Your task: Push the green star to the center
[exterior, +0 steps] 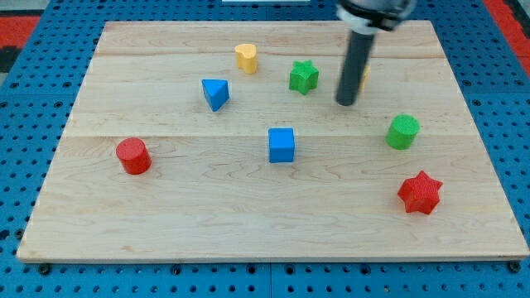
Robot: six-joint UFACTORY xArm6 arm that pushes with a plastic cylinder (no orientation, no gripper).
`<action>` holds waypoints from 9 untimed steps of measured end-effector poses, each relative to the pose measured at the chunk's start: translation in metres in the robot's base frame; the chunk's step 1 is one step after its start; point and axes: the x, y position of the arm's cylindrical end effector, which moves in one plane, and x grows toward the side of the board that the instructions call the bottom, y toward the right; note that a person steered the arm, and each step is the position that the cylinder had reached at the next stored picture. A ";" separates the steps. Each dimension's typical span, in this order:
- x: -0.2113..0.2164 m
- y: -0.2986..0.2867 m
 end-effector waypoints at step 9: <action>-0.031 -0.073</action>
